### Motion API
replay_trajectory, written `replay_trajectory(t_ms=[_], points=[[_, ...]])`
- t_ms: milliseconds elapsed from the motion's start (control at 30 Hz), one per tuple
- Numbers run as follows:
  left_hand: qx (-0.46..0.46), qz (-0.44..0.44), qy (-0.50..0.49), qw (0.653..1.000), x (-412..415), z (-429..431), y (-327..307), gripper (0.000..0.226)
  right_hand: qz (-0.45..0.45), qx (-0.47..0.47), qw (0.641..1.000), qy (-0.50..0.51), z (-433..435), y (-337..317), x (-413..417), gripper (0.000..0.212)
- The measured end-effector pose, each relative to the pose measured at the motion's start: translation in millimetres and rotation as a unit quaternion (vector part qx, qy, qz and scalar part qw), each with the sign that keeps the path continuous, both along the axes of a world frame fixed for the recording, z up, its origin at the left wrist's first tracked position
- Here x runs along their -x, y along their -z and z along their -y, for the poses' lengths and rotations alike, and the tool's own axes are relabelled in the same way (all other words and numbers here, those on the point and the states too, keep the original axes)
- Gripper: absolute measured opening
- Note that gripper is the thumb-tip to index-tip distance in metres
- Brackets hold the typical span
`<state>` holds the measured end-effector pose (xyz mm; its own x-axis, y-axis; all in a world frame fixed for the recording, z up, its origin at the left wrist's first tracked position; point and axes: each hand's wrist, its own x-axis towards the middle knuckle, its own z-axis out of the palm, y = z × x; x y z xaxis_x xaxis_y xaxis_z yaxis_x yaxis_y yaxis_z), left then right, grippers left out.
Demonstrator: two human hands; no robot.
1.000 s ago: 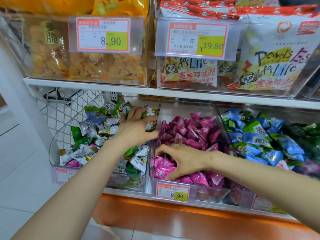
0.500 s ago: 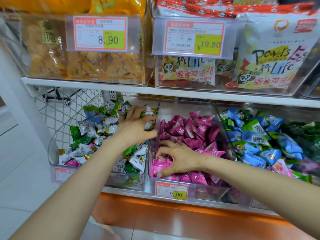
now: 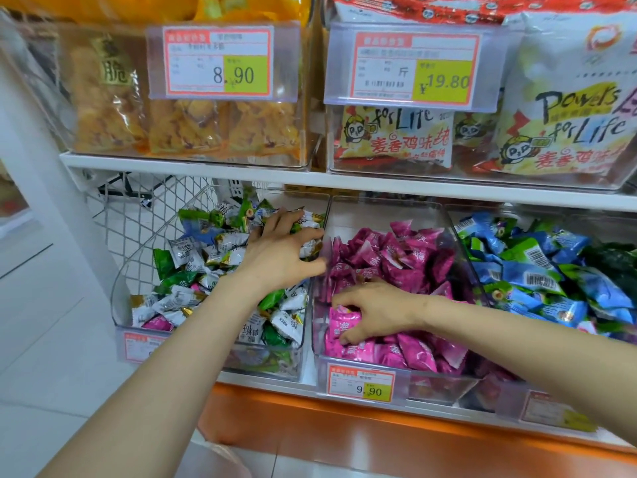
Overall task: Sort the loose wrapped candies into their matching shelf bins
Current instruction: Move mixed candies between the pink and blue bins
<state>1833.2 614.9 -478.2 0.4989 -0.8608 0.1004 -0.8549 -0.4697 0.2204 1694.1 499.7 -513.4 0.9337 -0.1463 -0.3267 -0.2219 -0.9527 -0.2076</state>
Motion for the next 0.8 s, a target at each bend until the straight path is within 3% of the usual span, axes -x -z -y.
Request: replay_trajectory(t_ms=[200, 467, 800], points=[[-0.001, -0.002, 0.006, 1.0, -1, 0, 0, 0.054, 0.01, -0.083, 0.995, 0.056, 21, -20, 18, 0.078], [-0.002, -0.003, 0.006, 1.0, 0, 1, -1, 0.054, 0.027, -0.099, 0.989, 0.106, 35, -37, 33, 0.077], [-0.002, -0.004, 0.009, 1.0, 2, 2, -1, 0.053, 0.147, -0.116, 0.955, 0.228, 55, -49, 35, 0.074]])
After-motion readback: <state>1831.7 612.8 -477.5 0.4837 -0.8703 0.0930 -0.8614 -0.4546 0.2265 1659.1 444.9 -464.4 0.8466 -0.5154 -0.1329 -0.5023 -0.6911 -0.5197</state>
